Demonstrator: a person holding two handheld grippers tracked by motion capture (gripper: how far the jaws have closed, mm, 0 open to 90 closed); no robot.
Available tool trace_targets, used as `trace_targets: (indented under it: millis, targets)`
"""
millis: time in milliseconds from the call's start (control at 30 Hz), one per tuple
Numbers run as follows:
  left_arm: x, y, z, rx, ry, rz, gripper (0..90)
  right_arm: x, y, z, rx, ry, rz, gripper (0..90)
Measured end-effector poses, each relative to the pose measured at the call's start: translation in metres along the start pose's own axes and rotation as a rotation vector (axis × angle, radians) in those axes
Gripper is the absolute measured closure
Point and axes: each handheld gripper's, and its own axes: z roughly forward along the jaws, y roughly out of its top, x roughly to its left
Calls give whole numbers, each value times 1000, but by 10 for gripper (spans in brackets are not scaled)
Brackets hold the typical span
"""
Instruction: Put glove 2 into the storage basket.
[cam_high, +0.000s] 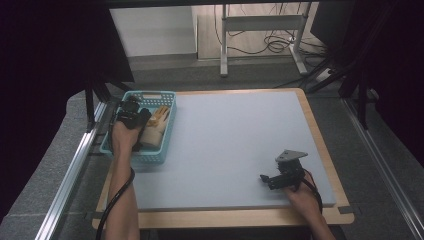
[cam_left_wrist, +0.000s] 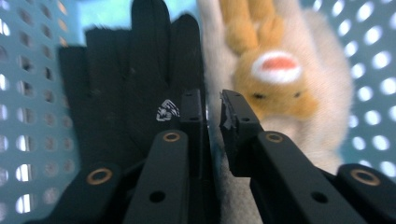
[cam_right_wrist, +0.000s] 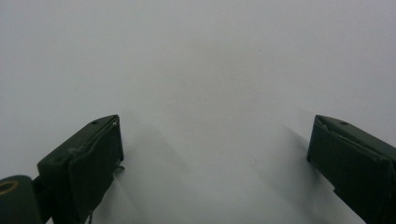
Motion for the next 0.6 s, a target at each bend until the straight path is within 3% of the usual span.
trace_targets:
  millis: [100,233,400,600]
  targets:
    - [-5,0,9,26,4,13,825,0,0,0,0,0,0,32]
    - [-11,2,13,38,-24,24,849,0,0,0,0,0,0,33]
    - [-14,2,15,31,-49,26,867,0,0,0,0,0,0,33]
    - [-5,-1,7,-4,-27,11,750,0,0,0,0,0,0,33]
